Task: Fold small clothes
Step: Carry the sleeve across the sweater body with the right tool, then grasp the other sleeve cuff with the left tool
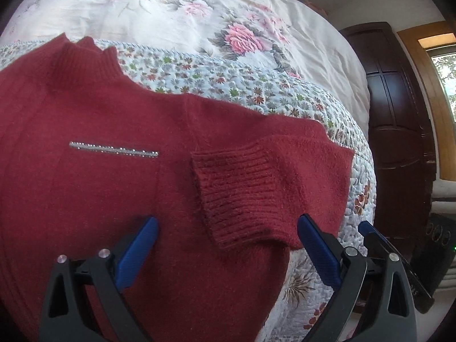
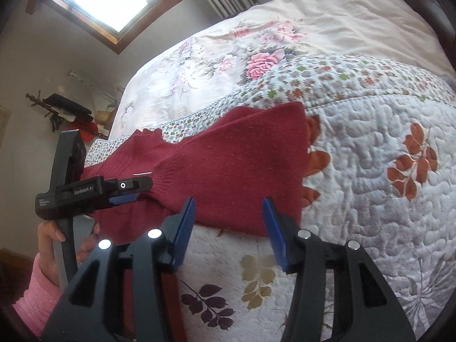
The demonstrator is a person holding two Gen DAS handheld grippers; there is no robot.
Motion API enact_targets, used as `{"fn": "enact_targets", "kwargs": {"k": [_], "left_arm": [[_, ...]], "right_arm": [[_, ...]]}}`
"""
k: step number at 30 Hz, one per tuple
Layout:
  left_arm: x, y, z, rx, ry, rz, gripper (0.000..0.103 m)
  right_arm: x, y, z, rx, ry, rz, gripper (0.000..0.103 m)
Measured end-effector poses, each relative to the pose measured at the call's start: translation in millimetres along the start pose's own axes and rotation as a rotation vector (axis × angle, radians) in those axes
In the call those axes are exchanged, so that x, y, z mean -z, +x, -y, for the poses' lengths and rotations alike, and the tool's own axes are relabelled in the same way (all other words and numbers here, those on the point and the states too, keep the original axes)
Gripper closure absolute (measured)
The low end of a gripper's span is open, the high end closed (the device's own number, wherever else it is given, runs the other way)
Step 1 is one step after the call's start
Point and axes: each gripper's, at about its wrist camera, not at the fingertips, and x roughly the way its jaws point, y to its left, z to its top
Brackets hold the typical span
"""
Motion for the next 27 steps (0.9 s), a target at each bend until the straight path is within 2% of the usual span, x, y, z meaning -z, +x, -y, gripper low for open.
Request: {"fn": "enact_targets", "kwargs": {"k": [2, 3, 4, 6, 8, 10, 11, 13, 16, 20, 23, 27], "left_arm": [[-3, -3, 2, 0.042, -0.038, 0.011, 0.012], [-4, -2, 4, 0.065, -0.047, 0.002, 0.014], [-6, -1, 5, 0.081, -0.049, -0.014, 0.021], [-9, 5, 7, 0.091, -0.055, -0.046, 0.026], [-12, 8, 7, 0.084, -0.062, -0.047, 0.039], [-13, 10, 5, 0.070, -0.067, -0.043, 0.065], [-13, 10, 4, 0.071, -0.072, -0.037, 0.068], [-11, 5, 1, 0.105, -0.078, -0.010, 0.081], [-6, -16, 2, 0.153, -0.053, 0.064, 0.084], [-6, -66, -8, 0.168, -0.009, 0.194, 0.084], [-9, -98, -29, 0.154, 0.001, 0.253, 0.084], [-16, -125, -79, 0.093, -0.057, 0.317, 0.084]], "right_arm": [[5, -5, 9, 0.014, 0.005, 0.012, 0.048], [7, -7, 14, 0.016, 0.012, 0.016, 0.048], [8, -8, 18, 0.015, 0.022, 0.017, 0.048], [9, -10, 25, 0.007, 0.045, 0.022, 0.048], [10, -12, 30, -0.003, 0.056, 0.031, 0.048], [10, -12, 30, -0.010, 0.061, 0.035, 0.048], [10, -12, 31, -0.011, 0.065, 0.036, 0.048], [11, -14, 31, -0.014, 0.068, 0.039, 0.048], [10, -14, 29, -0.016, 0.078, 0.042, 0.048], [9, -15, 25, -0.027, 0.081, 0.046, 0.048], [6, -12, 16, -0.036, 0.066, 0.045, 0.048], [0, 2, -3, -0.069, 0.045, 0.024, 0.045]]}}
